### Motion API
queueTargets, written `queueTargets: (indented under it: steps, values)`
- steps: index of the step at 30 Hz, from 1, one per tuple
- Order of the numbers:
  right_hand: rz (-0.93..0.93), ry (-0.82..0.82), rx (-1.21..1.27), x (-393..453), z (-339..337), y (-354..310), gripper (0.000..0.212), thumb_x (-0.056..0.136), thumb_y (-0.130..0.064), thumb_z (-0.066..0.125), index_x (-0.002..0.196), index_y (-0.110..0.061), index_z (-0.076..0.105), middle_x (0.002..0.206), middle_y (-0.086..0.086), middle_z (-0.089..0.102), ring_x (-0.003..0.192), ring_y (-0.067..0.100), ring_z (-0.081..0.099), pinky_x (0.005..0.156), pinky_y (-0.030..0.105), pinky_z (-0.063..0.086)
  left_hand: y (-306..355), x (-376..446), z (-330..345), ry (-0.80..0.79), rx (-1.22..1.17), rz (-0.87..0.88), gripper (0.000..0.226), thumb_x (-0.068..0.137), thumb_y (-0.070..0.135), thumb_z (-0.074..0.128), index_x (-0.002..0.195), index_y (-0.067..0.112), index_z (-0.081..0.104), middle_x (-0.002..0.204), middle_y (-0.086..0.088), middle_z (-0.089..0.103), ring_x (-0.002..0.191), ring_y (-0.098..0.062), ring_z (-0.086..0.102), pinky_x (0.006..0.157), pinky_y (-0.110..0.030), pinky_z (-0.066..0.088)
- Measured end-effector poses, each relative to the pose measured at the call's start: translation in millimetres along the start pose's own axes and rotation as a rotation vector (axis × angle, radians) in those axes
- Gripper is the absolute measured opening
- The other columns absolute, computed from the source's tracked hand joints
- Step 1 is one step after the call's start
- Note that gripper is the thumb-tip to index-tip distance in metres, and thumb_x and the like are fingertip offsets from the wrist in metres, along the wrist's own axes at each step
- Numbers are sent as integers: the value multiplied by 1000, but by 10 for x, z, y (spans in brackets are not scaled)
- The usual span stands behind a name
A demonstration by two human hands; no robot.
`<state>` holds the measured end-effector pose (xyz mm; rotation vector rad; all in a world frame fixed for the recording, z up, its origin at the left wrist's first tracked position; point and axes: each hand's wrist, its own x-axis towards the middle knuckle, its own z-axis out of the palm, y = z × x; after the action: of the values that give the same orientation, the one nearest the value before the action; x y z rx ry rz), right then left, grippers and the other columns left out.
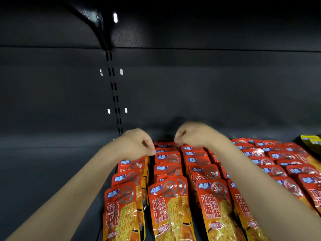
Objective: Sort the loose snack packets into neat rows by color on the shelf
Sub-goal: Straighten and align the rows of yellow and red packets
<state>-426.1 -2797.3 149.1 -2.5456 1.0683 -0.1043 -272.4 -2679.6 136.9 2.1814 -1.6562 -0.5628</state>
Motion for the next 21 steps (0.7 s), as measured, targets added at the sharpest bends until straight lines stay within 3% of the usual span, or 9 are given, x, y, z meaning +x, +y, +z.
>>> queueTargets:
  steps: [4, 12, 21]
  values:
    - [10, -18, -124, 200, -10, 39, 23, 86, -13, 54, 99, -11, 73, 104, 4, 70, 95, 22, 64, 87, 37, 54, 47, 186, -75, 66, 123, 5, 8, 88, 27, 65, 84, 21, 68, 83, 13, 62, 87, -7, 60, 69, -17, 45]
    - [-101, -165, -232, 350, 83, 9, 24, 82, -26, 68, 105, -20, 71, 101, -3, 71, 88, 14, 64, 80, 29, 53, 58, 403, 48, -138, 189, -16, 20, 87, 33, 65, 93, 16, 73, 97, 2, 71, 84, -10, 61, 73, -23, 48]
    - [-80, -87, -155, 414, 94, -50, 20, 79, -28, 70, 99, -26, 74, 98, -6, 71, 87, 13, 64, 71, 23, 49, 59, 378, 47, -85, 94, -13, 16, 88, 25, 66, 92, 12, 73, 80, 8, 68, 67, -1, 55, 57, -15, 40]
